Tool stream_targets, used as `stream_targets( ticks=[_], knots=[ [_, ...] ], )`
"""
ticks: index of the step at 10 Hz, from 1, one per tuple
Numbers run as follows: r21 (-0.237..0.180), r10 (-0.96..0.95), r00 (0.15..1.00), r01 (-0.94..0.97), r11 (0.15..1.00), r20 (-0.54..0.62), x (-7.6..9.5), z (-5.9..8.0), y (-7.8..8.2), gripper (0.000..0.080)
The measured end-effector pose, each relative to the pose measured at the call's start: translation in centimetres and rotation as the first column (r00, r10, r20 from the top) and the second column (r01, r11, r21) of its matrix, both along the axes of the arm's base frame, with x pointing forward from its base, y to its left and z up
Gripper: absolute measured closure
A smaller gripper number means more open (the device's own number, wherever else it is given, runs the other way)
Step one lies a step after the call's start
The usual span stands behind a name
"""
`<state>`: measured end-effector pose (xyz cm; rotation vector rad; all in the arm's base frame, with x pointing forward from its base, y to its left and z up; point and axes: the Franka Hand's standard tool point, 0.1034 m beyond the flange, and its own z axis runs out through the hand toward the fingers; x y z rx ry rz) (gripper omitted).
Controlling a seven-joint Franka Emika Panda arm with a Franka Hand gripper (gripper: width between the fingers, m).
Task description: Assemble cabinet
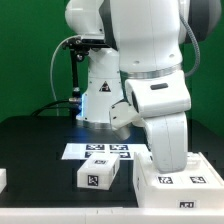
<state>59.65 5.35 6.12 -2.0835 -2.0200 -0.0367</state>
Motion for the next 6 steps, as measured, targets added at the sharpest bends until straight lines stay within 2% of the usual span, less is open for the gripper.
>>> stream_targets(
  ticks=[1, 2, 3, 4, 6],
  knots=[
    [0.000, 0.000, 1.000, 0.000, 1.000, -0.002, -0.04, -0.10, -0.02, 0.0734],
    [0.000, -0.001, 1.000, 0.001, 1.000, -0.003, -0.06, -0.15, -0.05, 0.0550],
    [0.000, -0.001, 1.000, 0.001, 1.000, -0.003, -0.07, -0.17, -0.08, 0.0416],
    [0.000, -0.002, 1.000, 0.002, 1.000, -0.003, -0.07, -0.19, -0.11, 0.0416],
    [0.000, -0.001, 1.000, 0.001, 1.000, -0.007, -0.16, -0.05, -0.12, 0.0071]
  ],
)
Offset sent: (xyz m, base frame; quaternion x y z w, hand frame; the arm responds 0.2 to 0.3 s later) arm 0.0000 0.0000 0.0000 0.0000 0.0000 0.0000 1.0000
